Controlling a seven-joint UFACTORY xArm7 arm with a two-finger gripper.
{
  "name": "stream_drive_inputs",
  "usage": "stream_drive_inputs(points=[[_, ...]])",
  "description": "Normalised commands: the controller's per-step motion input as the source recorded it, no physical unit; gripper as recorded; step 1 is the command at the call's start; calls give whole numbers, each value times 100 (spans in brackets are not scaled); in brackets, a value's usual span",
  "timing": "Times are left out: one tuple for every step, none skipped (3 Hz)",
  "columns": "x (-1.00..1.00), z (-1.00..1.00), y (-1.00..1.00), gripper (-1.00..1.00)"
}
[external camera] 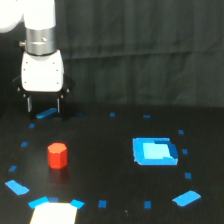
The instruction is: Pick up the red object from the table
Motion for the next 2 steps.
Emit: stream_drive_inputs(points=[[26,19,-100,70],[45,-34,-100,33]])
